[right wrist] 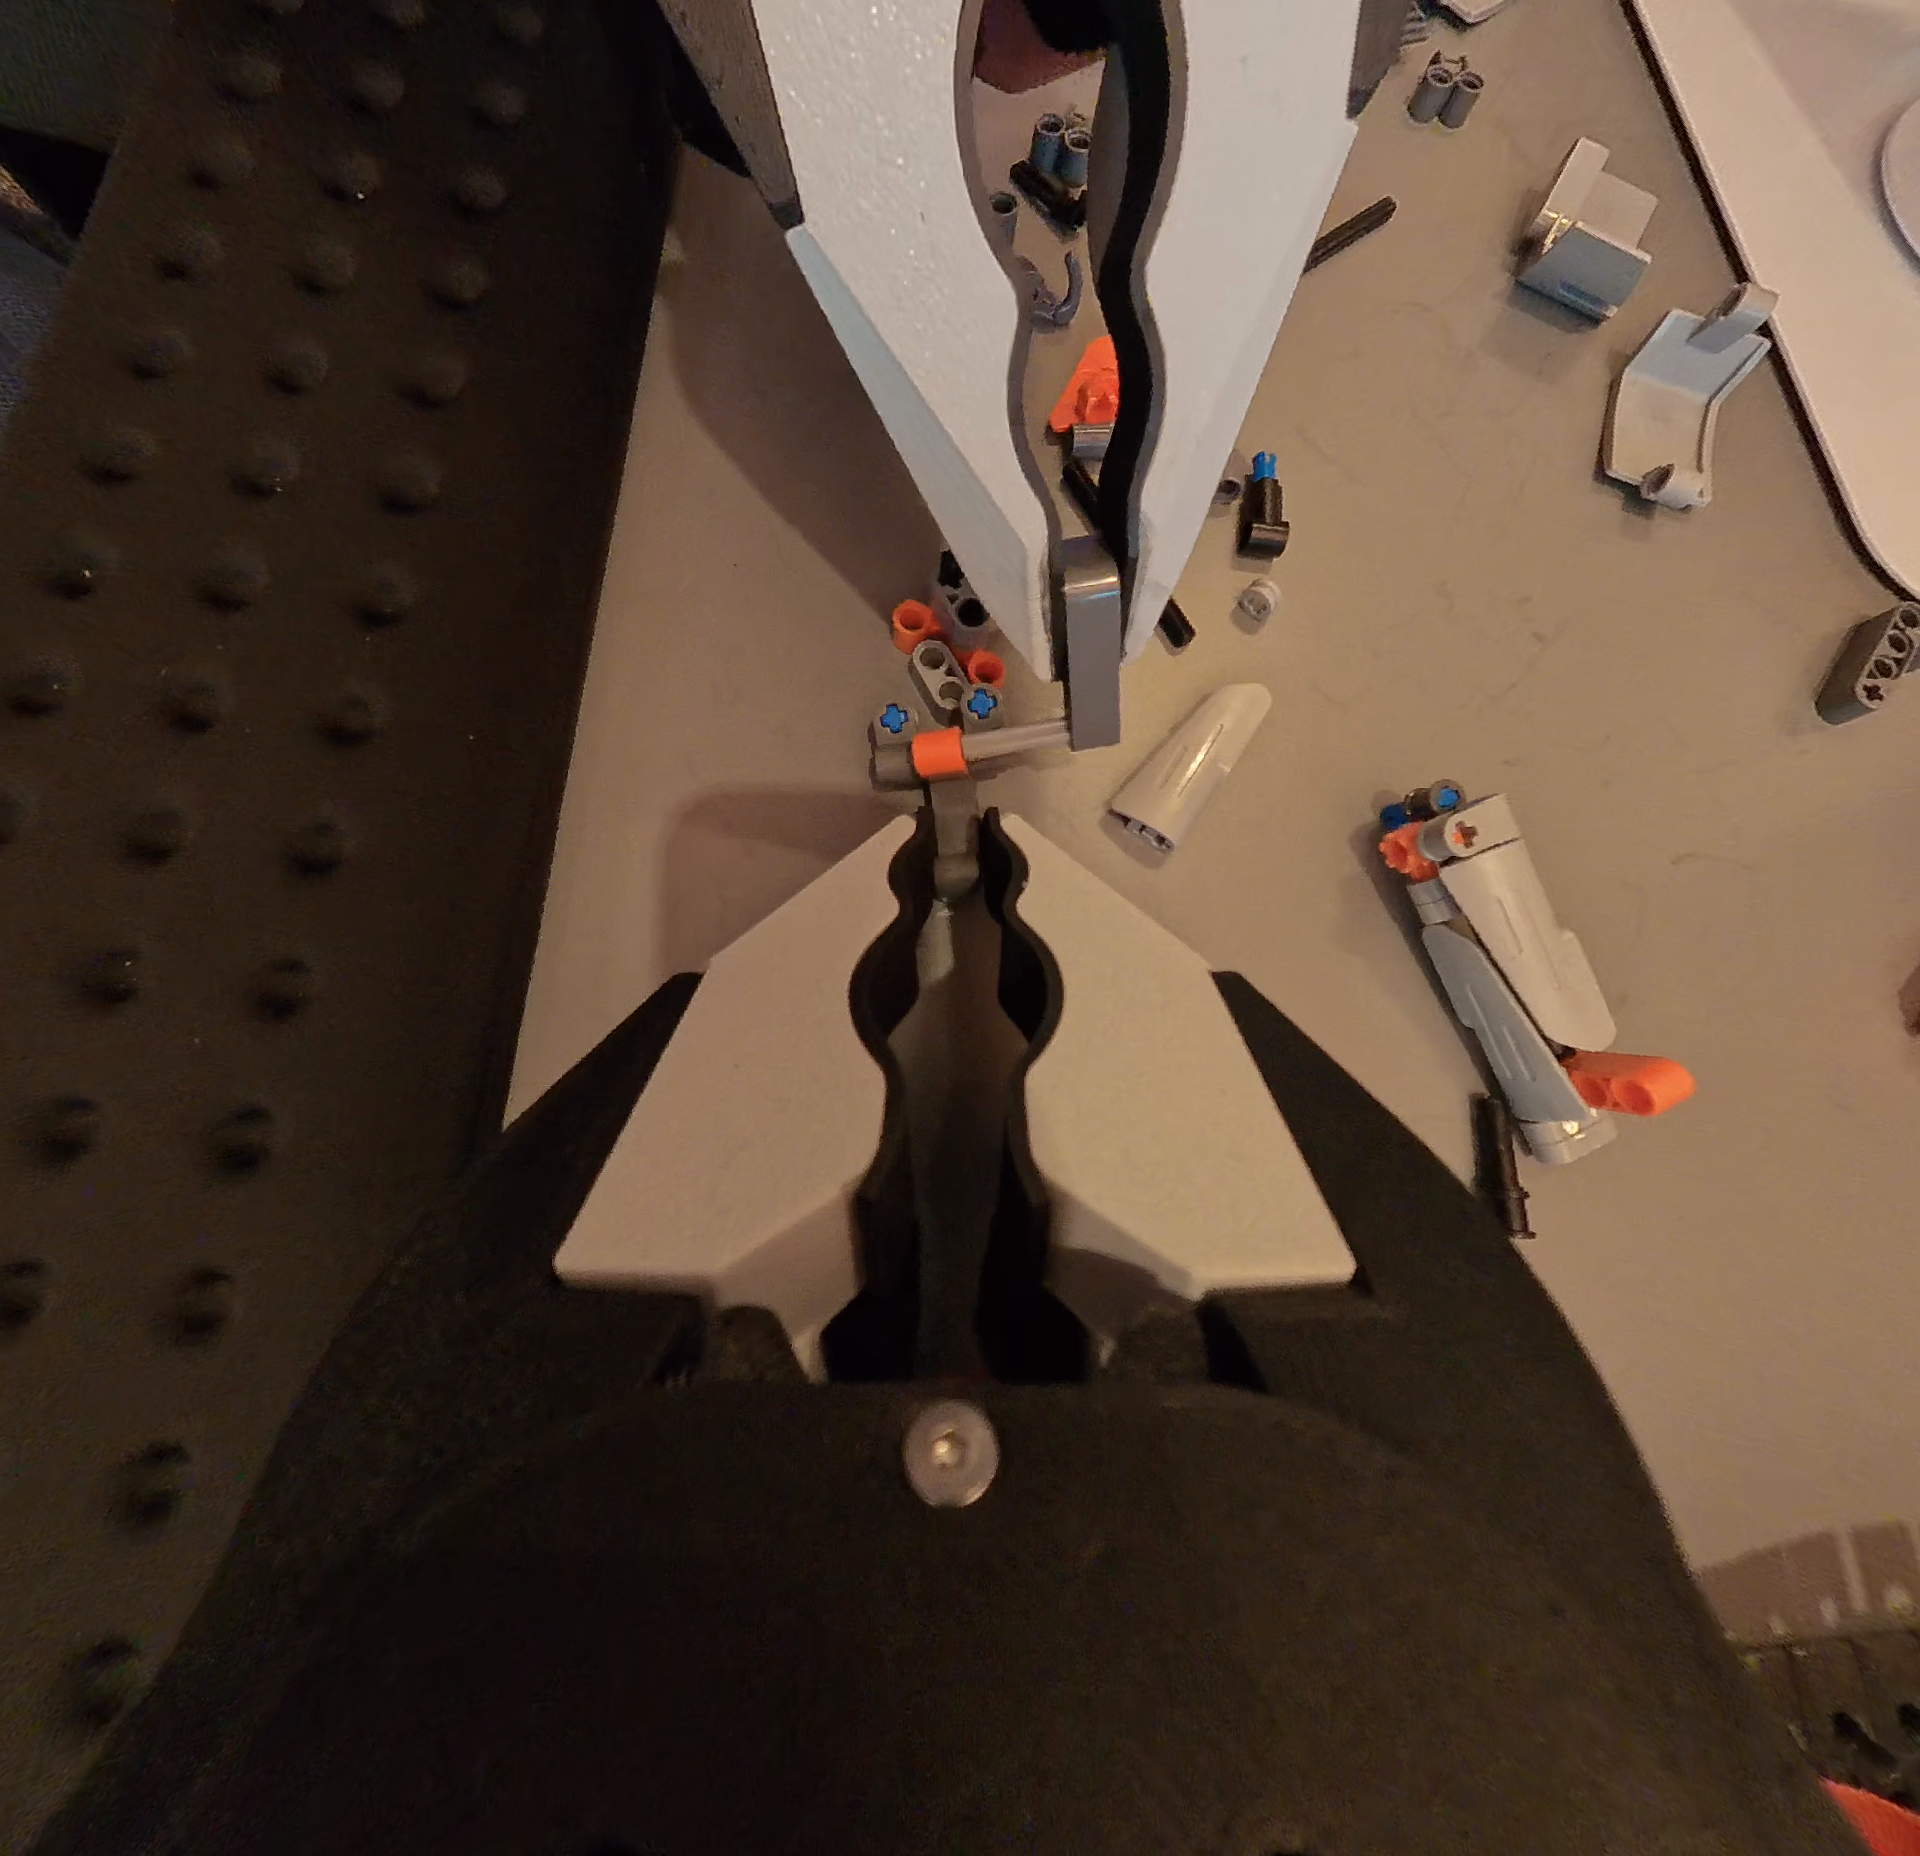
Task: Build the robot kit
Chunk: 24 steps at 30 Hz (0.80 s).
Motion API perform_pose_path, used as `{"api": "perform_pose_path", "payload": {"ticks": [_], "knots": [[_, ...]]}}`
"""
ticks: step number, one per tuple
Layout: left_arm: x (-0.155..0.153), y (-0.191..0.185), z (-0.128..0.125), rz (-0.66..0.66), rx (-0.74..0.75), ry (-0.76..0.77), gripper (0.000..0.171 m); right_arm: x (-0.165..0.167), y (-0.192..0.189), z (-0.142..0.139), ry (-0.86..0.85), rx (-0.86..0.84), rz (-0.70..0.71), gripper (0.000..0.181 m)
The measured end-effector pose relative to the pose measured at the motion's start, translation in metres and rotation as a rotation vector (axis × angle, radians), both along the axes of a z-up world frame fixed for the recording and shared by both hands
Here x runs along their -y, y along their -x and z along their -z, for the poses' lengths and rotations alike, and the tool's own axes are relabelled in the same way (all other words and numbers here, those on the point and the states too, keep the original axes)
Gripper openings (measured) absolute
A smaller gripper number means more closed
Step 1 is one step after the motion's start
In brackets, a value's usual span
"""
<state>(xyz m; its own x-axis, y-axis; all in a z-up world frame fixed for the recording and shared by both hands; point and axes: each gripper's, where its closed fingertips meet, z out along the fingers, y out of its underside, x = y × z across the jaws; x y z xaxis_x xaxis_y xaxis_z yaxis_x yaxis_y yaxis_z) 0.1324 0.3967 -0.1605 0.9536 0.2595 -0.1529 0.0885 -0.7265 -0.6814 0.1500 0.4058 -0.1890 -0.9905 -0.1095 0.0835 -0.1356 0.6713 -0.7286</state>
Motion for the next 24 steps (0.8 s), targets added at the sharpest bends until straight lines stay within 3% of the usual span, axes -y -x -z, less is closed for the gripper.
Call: {"api": "perform_pose_path", "payload": {"ticks": [15,24], "knots": [[0.0028,-0.0003,0.0027,0.066,-0.123,-0.05,0.006,0.0002,-0.0002,0.0003,-0.001,0.02,-0.002,0.007],[0.0037,-0.0016,0.0019,0.069,-0.082,-0.138,0.006,0.0003,-0.0002,0.0003,-0.001,0.022,-0.003,0.008]]}}
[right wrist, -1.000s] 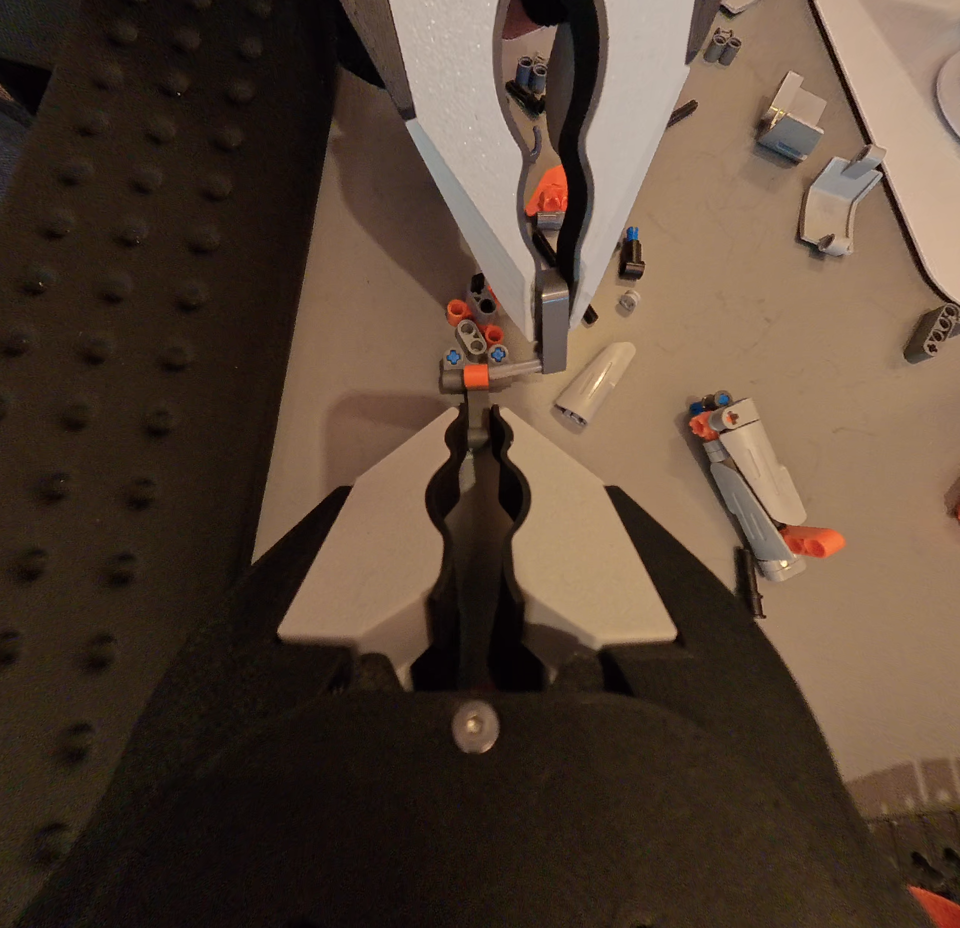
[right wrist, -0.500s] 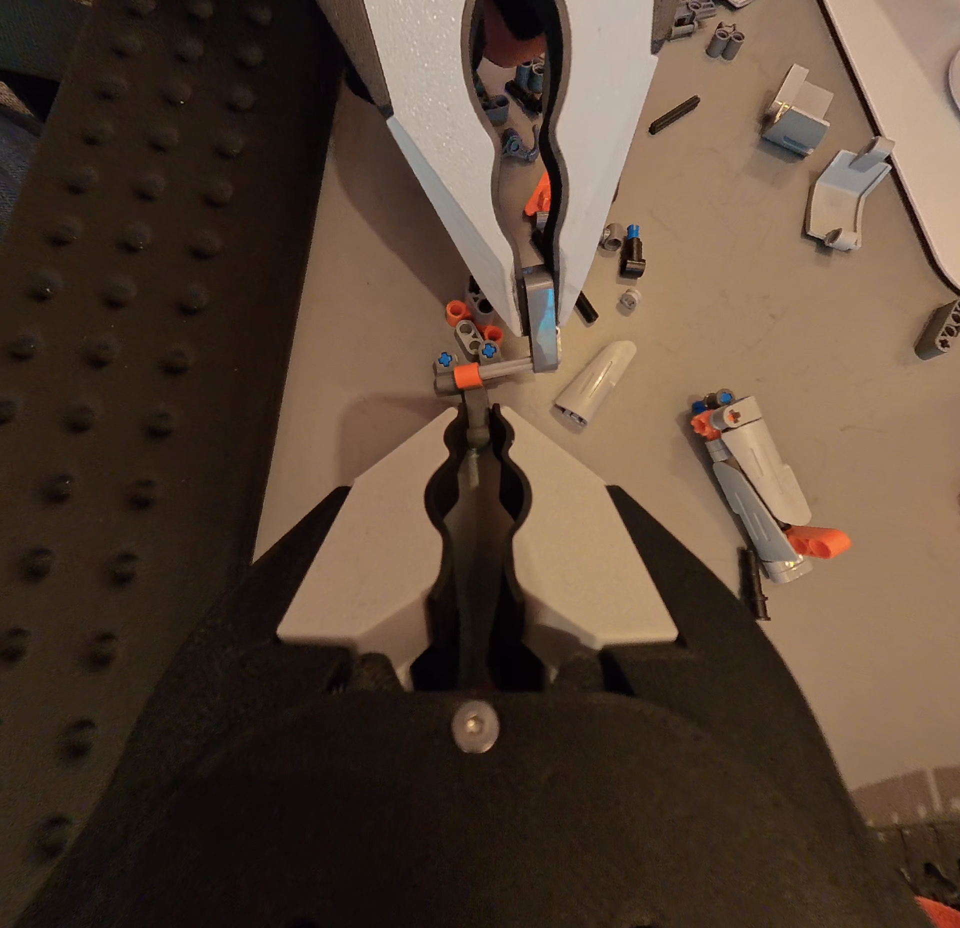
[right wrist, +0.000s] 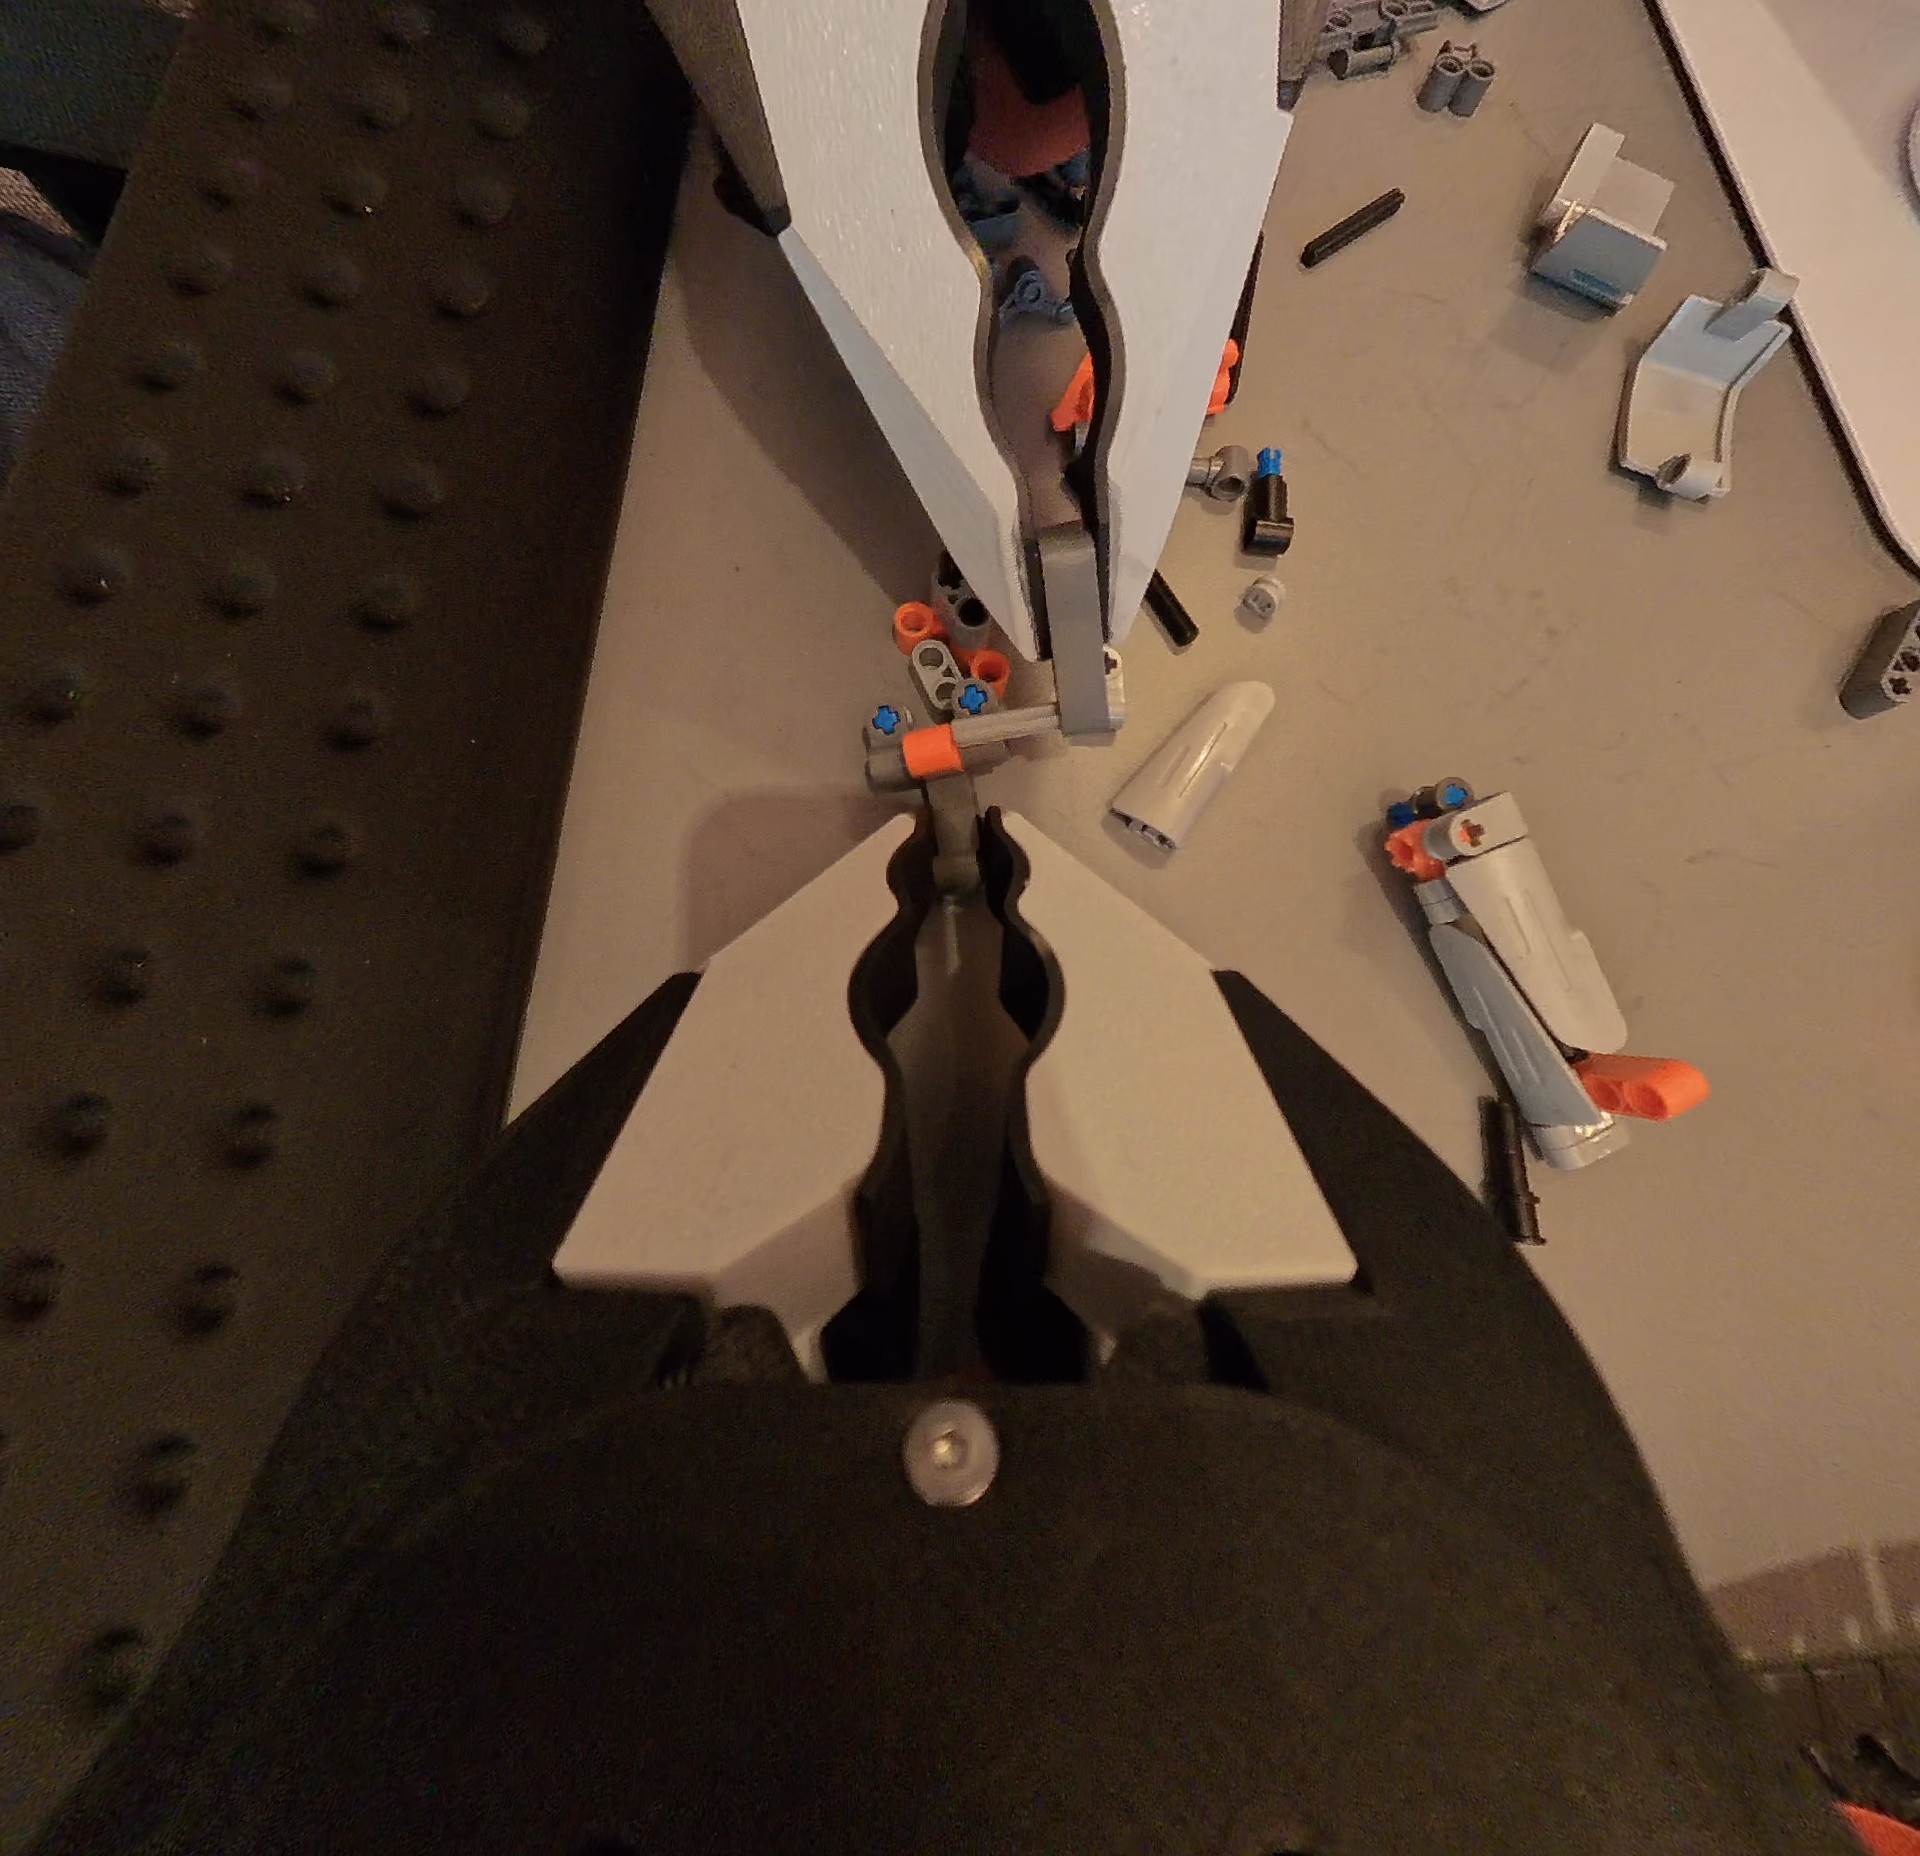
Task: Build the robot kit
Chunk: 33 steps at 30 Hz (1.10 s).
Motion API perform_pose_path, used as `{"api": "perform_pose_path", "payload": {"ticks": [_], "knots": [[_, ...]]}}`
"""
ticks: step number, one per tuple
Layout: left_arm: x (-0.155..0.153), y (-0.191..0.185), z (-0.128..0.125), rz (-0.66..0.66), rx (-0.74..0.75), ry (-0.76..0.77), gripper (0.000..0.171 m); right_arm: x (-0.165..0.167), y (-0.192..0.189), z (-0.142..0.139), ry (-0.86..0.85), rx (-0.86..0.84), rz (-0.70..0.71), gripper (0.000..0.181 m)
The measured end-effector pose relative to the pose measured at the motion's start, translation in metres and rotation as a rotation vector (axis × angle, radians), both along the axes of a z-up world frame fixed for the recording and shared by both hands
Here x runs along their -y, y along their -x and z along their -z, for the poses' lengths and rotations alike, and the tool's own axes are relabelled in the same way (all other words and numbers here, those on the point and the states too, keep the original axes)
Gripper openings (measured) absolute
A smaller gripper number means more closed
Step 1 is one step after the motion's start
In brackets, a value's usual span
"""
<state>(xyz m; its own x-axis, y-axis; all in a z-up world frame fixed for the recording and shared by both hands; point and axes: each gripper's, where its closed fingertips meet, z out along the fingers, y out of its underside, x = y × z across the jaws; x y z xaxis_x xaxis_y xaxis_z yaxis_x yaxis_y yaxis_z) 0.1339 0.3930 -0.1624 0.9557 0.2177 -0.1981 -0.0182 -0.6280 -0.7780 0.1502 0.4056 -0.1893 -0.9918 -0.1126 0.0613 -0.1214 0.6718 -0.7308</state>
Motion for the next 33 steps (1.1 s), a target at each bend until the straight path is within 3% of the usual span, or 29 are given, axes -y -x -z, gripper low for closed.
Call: {"api": "perform_pose_path", "payload": {"ticks": [13,26,33], "knots": [[-0.0032,-0.0031,-0.0013,0.011,-0.013,-0.056,0.006,0.0,0.0001,-0.0002,0.001,0.004,0.001,0.008],[-0.001,-0.0033,-0.0029,0.029,-0.242,0.011,0.006,0.0,0.0003,0.0,-0.001,0.016,0.003,0.009],[-0.0013,-0.0043,-0.0038,0.006,-0.266,0.01,0.006,0.0002,0.0006,0.0001,-0.001,0.02,0.003,0.008]]}}
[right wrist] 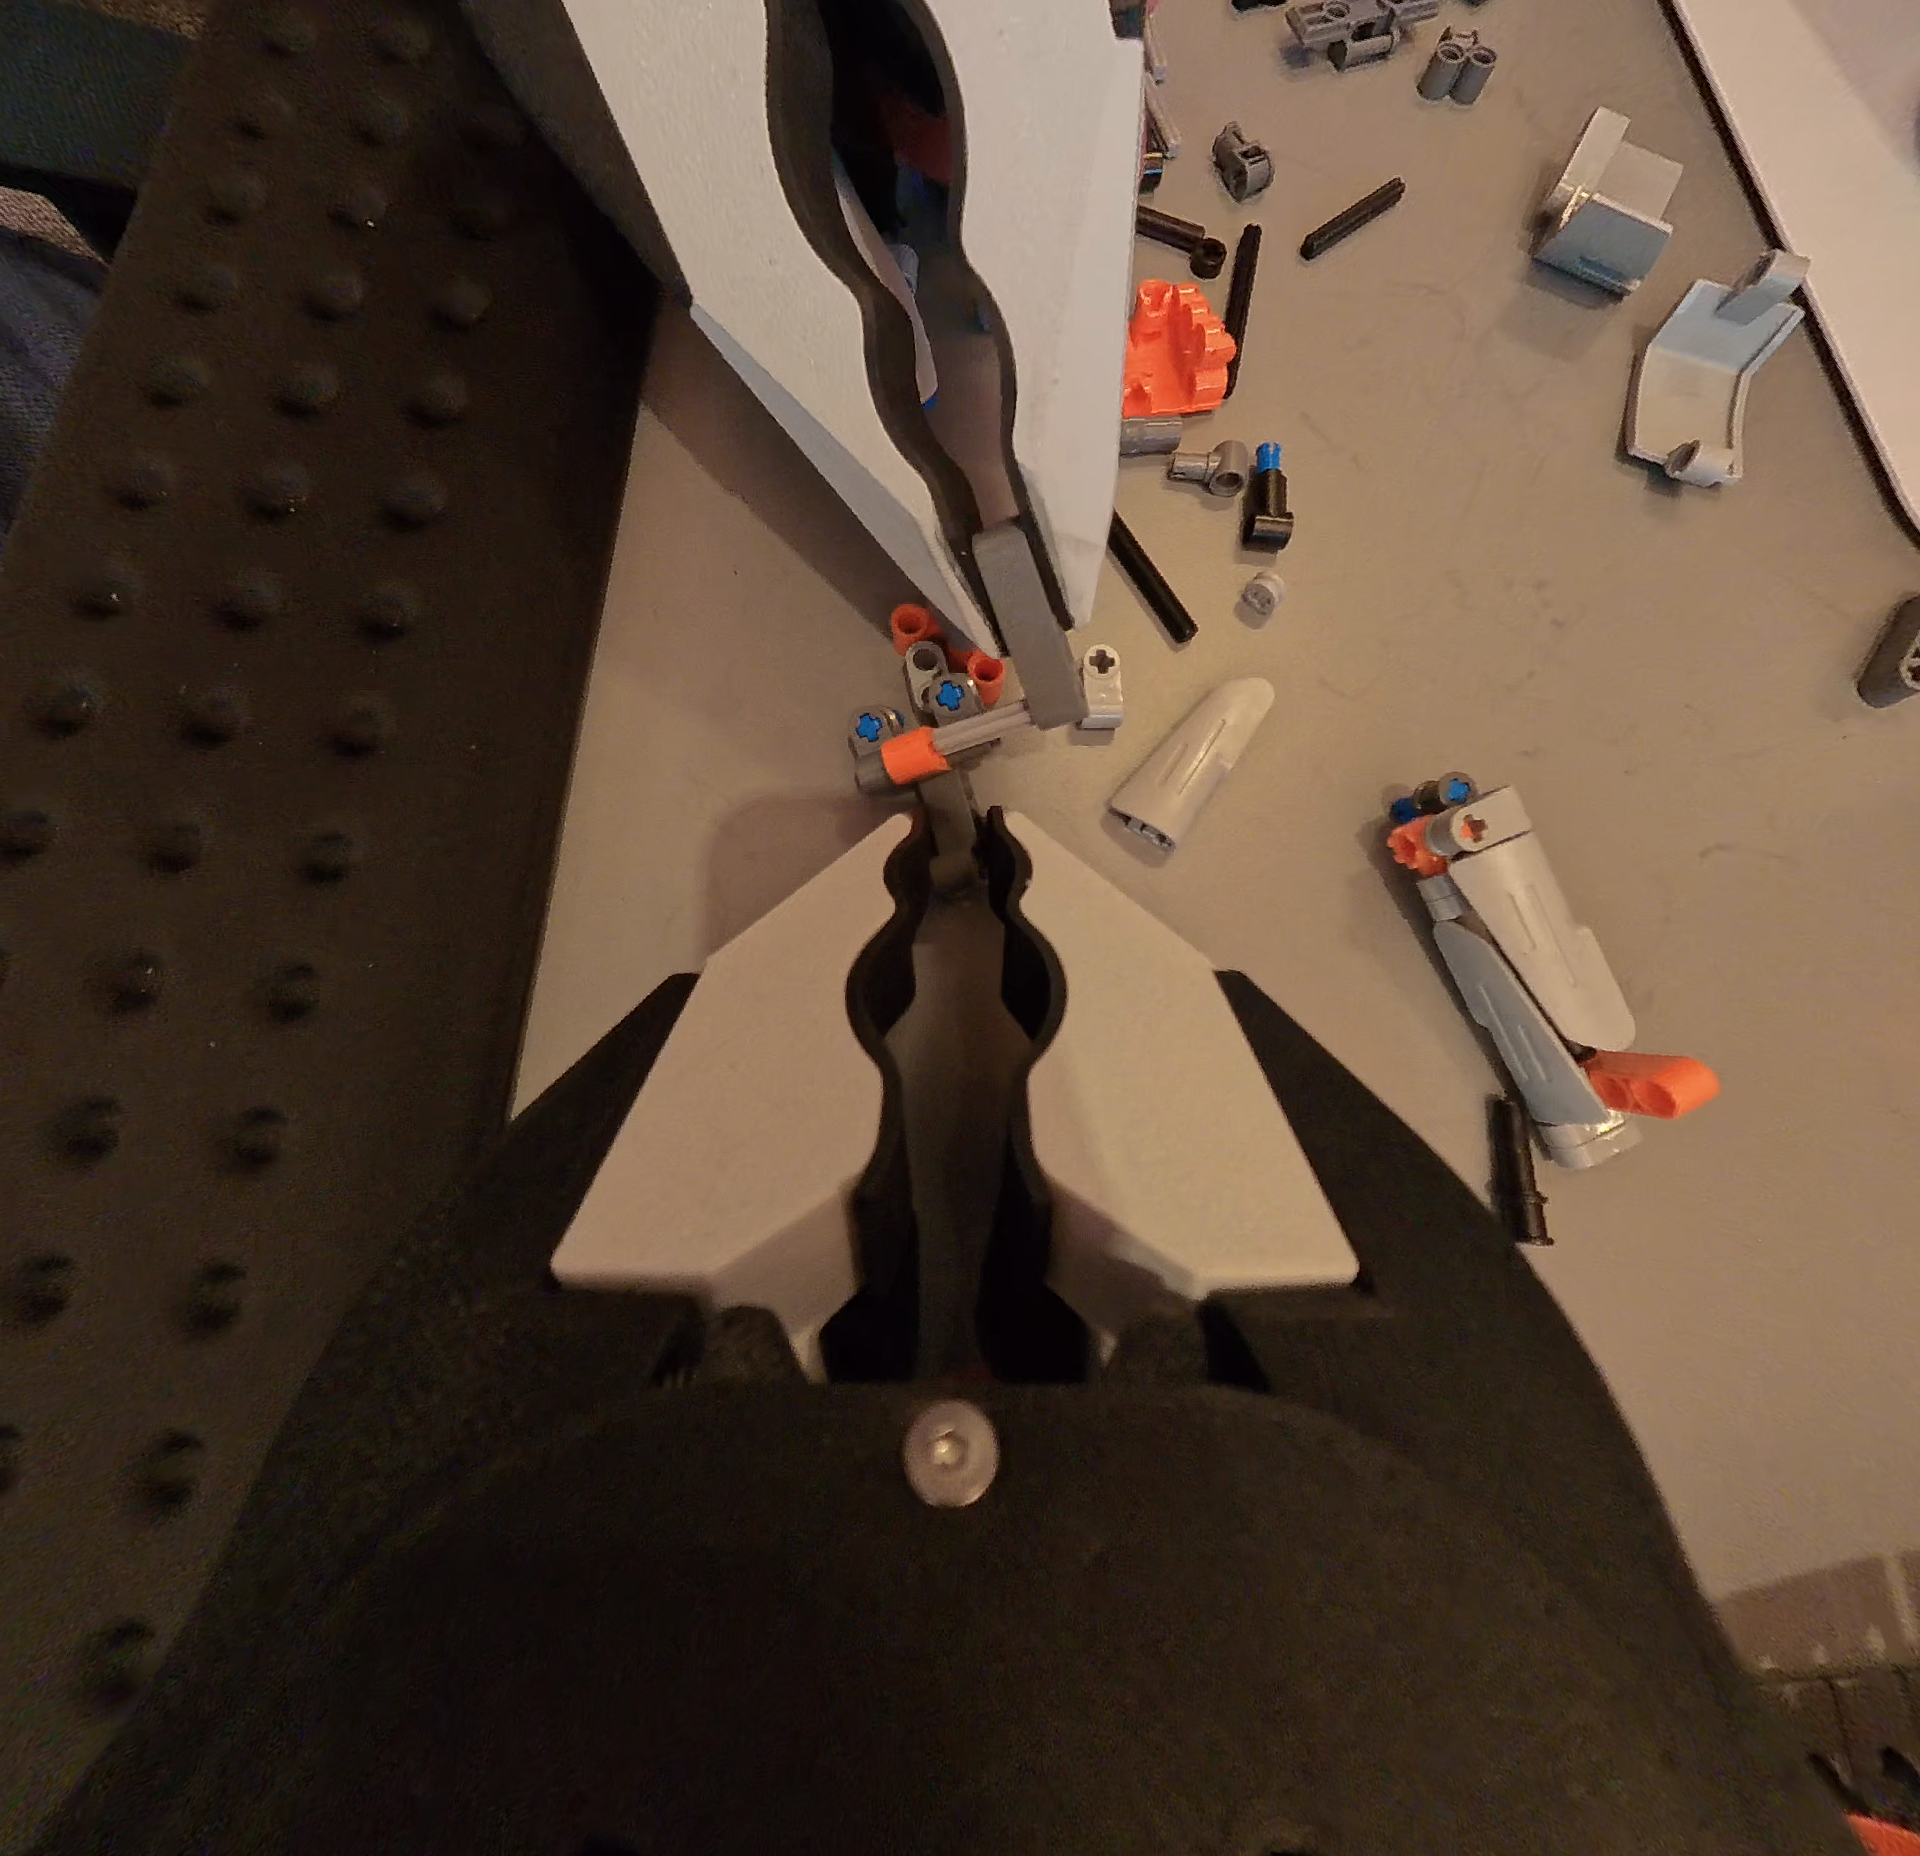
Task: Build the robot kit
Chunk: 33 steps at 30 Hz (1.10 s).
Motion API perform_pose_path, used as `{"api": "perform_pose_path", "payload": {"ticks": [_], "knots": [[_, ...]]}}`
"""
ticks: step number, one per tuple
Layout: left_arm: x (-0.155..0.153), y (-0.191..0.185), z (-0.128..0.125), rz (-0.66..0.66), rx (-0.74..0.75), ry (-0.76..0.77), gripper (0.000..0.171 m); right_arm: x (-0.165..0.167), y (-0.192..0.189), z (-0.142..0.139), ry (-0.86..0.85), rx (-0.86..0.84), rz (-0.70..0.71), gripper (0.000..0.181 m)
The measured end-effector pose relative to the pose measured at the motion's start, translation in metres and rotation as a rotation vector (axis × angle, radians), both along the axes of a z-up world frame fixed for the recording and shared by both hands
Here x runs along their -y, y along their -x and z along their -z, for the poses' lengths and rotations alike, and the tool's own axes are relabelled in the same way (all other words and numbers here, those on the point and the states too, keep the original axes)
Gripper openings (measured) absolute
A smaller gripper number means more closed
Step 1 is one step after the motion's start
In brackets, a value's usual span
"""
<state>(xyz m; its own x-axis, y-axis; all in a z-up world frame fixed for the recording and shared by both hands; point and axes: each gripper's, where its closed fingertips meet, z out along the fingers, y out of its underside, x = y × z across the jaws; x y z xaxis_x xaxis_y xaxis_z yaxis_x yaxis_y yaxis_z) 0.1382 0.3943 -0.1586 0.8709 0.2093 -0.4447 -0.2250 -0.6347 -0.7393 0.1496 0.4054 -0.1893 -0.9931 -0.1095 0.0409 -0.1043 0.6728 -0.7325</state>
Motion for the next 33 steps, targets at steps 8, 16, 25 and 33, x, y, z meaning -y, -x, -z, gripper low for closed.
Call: {"api": "perform_pose_path", "payload": {"ticks": [8,16,25,33], "knots": [[0.0015,-0.0001,0.0015,-0.025,-0.019,0.008,0.006,0.0002,0.0001,0.0,0.0,0.004,0.0,0.009],[0.001,0.0018,0.0014,-0.076,0.061,0.113,0.006,0.0003,0.0003,0.0002,-0.001,0.002,0.0,0.008],[0.0003,0.0016,0.0008,-0.123,0.113,0.282,0.006,0.0003,0.0007,0.0005,-0.001,0.0,0.001,0.008],[-0.0008,-0.0009,-0.002,-0.159,0.163,0.405,0.006,0.0005,0.0008,0.0004,0.0,-0.003,0.001,0.009]]}}
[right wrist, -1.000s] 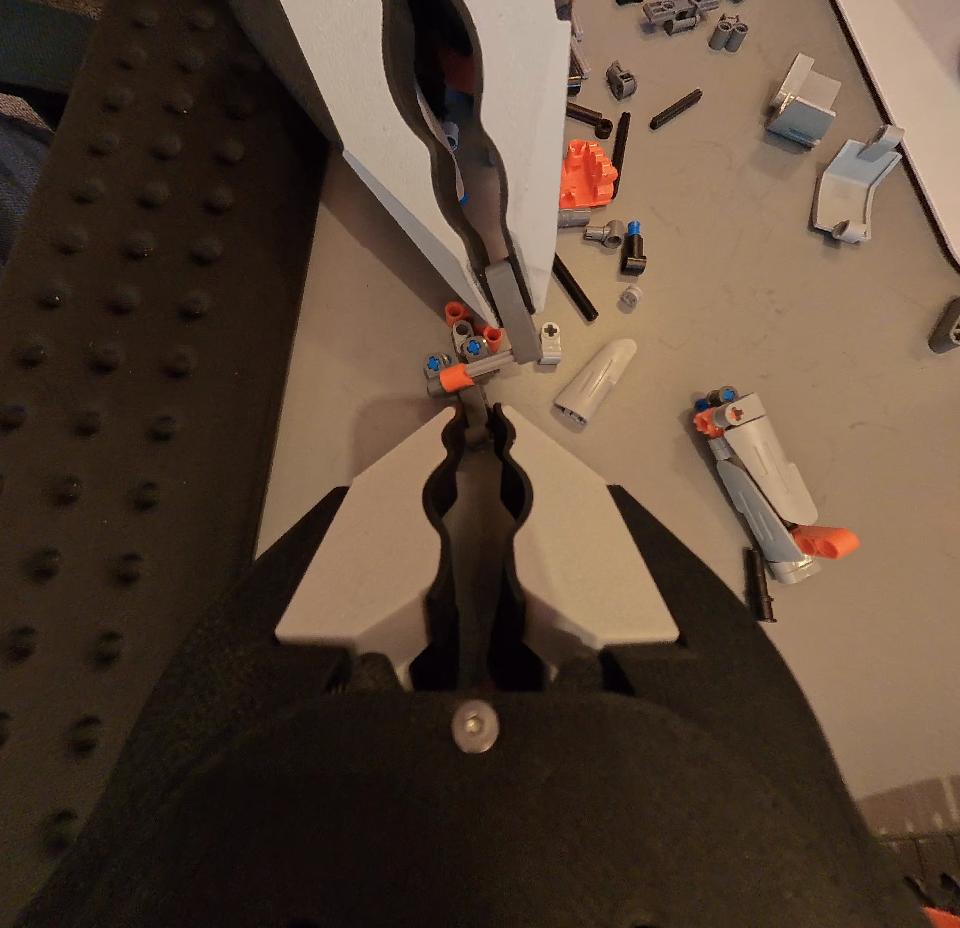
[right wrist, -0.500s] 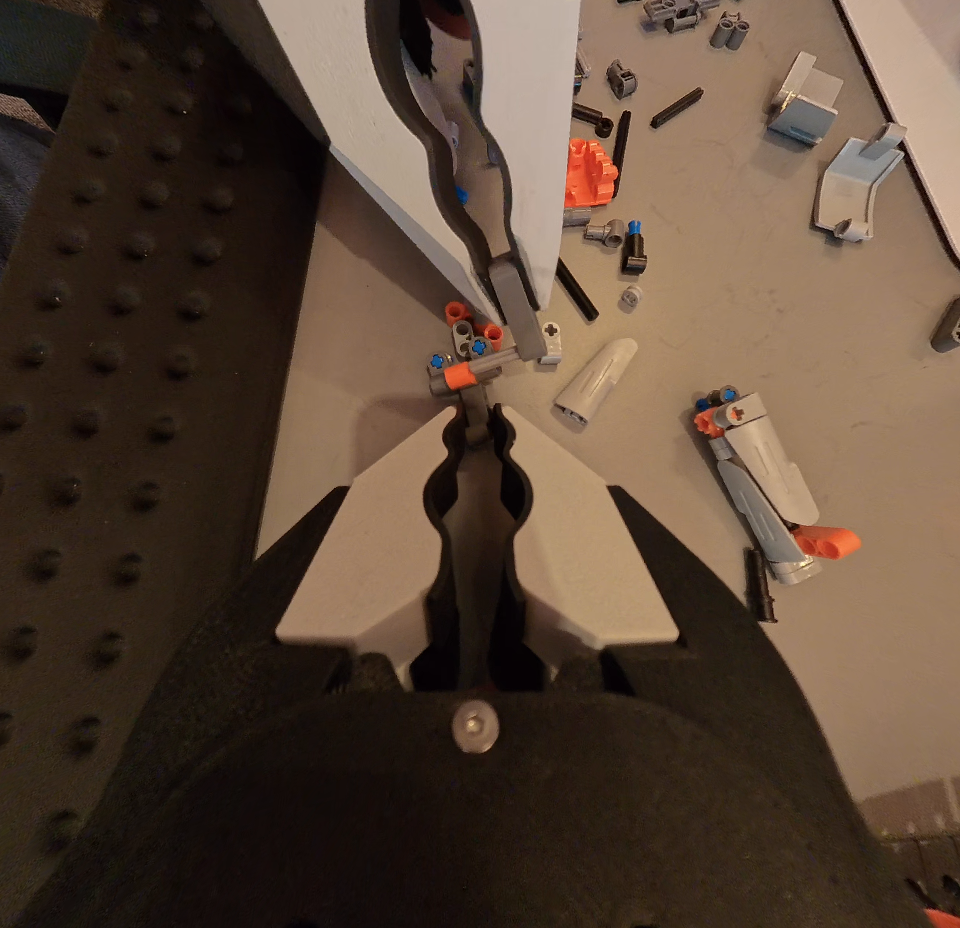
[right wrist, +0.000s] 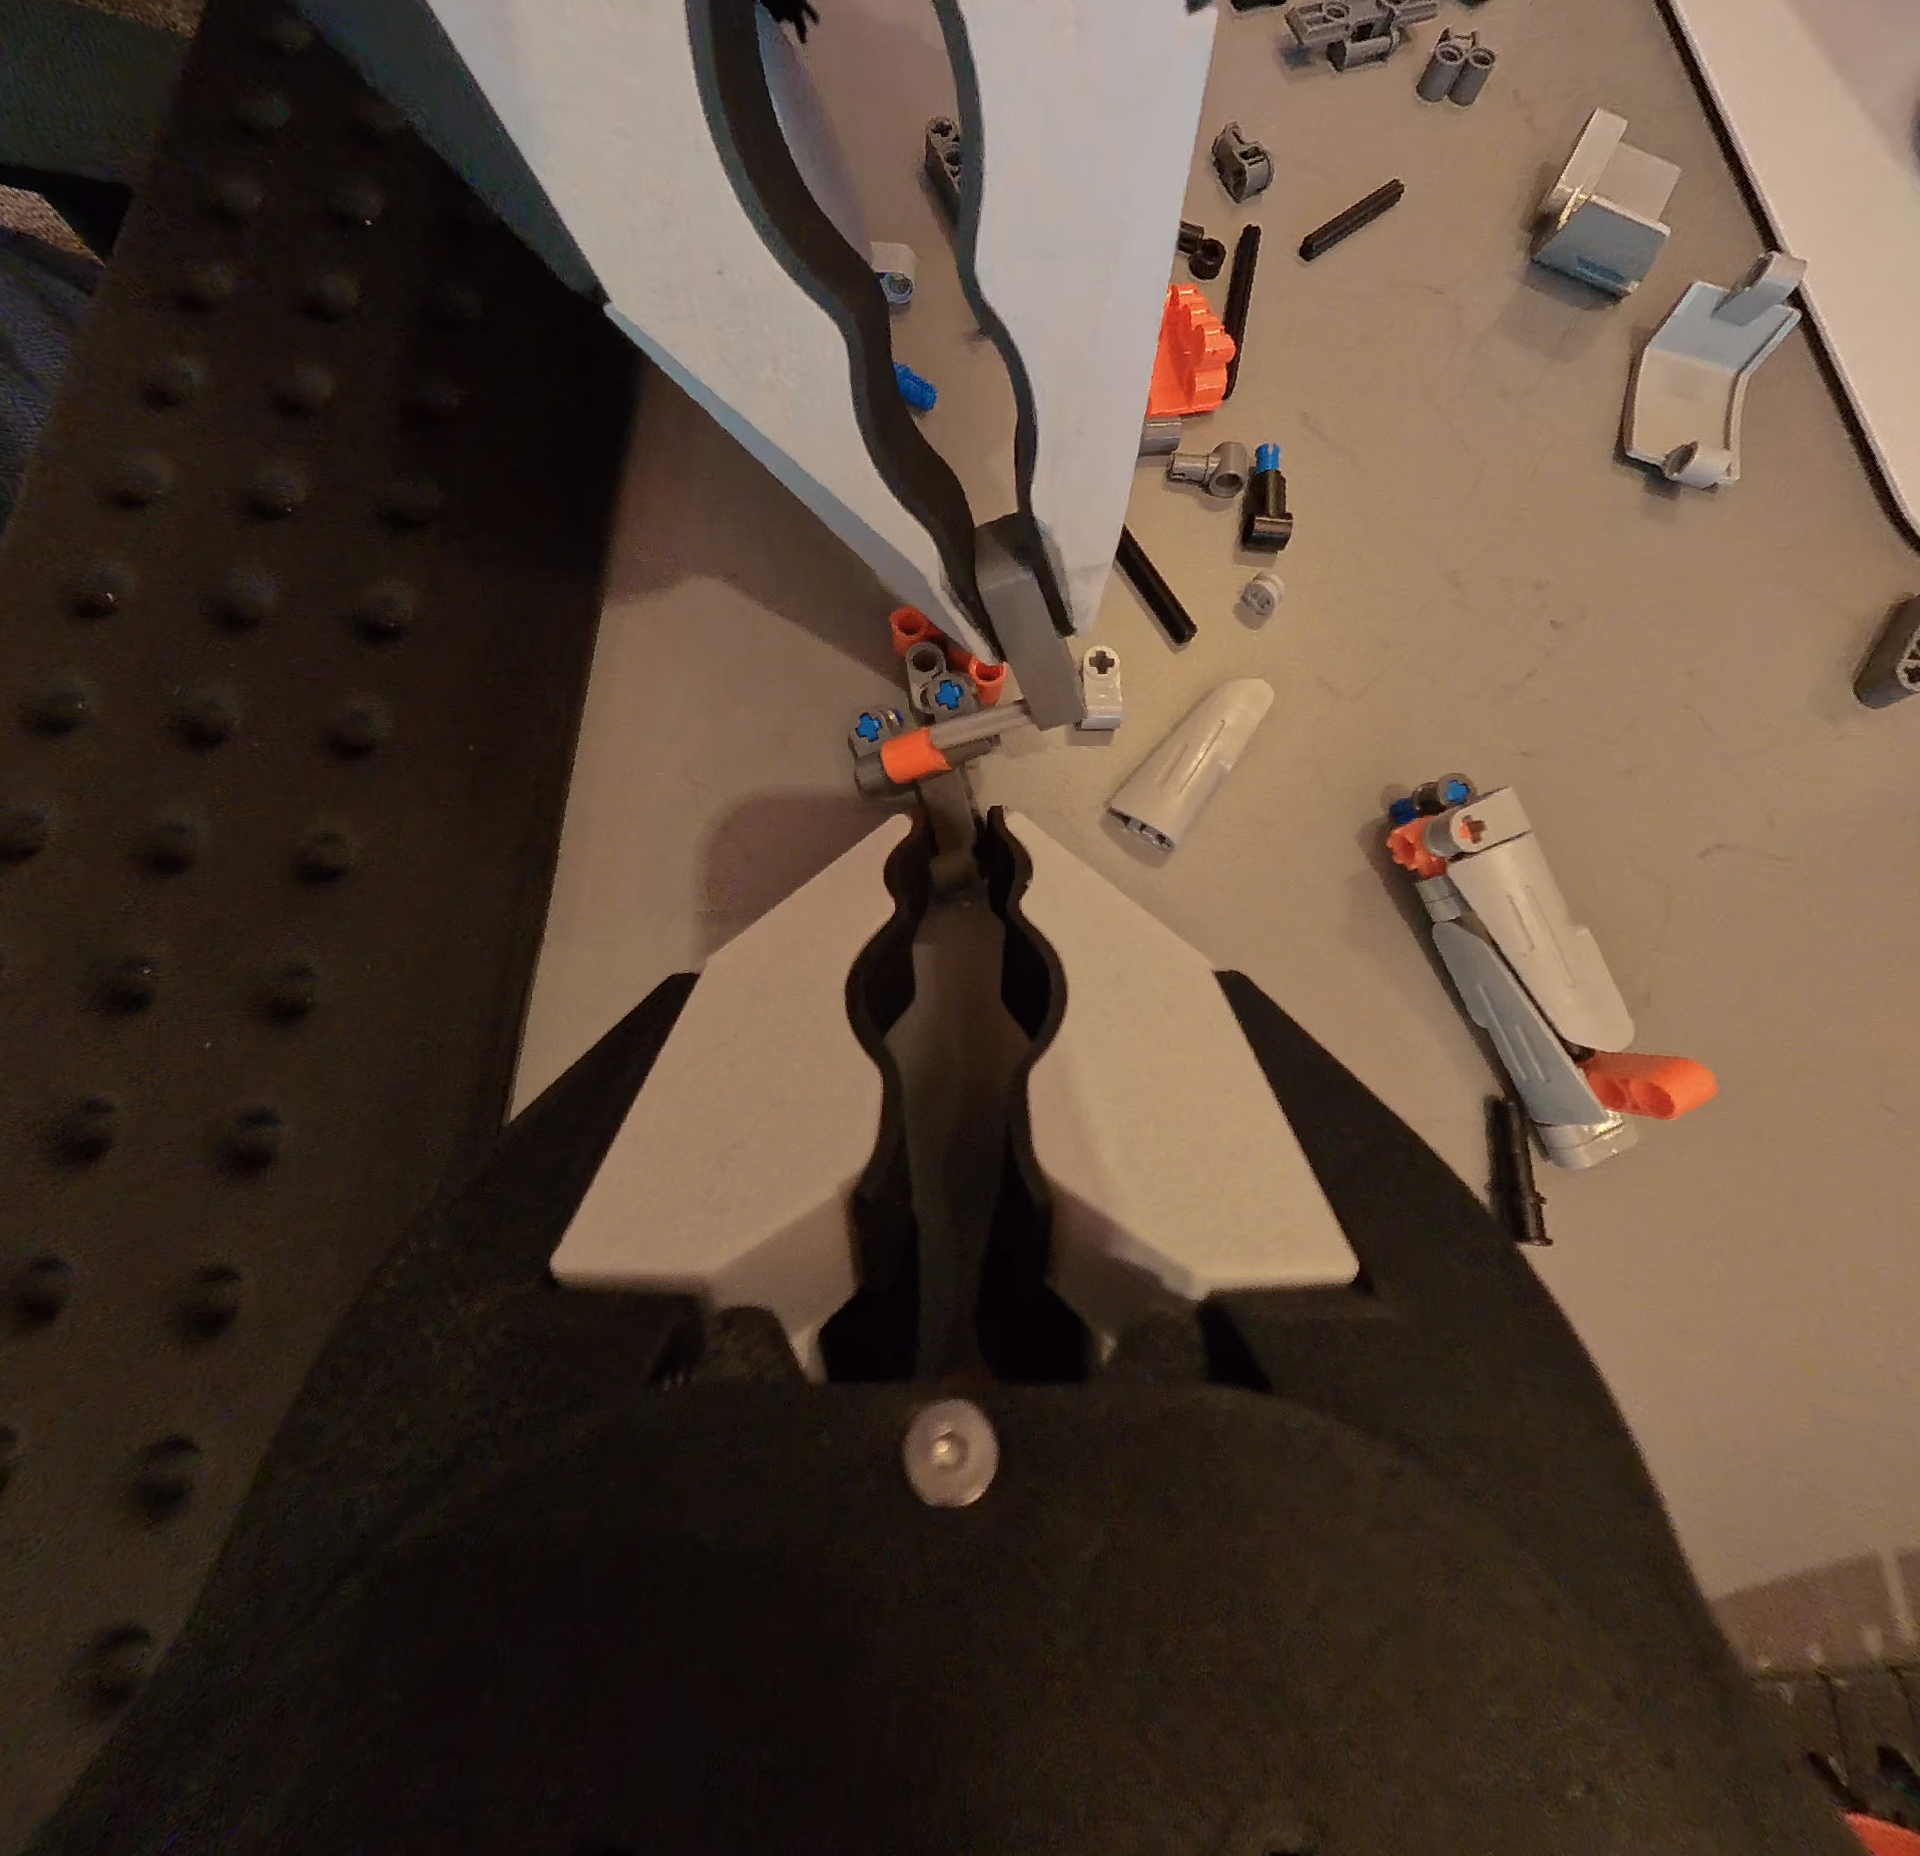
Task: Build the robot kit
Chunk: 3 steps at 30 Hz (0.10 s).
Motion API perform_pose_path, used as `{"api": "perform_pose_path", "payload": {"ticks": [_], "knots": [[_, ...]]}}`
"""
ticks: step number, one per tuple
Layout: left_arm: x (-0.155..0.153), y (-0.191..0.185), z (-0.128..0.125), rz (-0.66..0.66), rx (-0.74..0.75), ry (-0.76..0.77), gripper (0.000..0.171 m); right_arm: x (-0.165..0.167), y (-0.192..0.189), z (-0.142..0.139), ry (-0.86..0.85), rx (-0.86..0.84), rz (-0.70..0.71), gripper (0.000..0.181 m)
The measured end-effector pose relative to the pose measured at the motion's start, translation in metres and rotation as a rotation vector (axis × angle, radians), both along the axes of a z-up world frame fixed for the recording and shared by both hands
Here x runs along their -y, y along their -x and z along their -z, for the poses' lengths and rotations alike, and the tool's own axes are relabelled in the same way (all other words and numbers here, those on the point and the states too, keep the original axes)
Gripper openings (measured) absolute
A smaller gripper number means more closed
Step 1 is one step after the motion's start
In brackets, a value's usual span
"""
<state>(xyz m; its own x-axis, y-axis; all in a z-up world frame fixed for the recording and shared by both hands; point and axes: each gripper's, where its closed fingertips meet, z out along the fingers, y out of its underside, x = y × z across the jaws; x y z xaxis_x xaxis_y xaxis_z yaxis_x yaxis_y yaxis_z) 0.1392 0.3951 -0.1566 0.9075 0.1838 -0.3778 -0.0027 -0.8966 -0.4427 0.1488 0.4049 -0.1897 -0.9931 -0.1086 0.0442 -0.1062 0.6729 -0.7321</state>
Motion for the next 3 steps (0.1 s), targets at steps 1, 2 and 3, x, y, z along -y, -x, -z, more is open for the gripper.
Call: {"api": "perform_pose_path", "payload": {"ticks": [1,2,3], "knots": [[-0.0005,-0.0003,-0.0003,-0.009,0.017,0.007,0.006,0.0001,0.0,0.0,0.0,-0.001,0.0,0.009],[-0.001,-0.0003,-0.0005,-0.014,0.028,0.015,0.006,0.0,-0.0001,0.0,0.0,-0.001,0.0,0.009],[-0.0021,-0.0005,-0.0011,-0.02,0.041,0.018,0.006,0.0001,0.0,0.0,0.0,-0.001,0.0,0.009]]}}
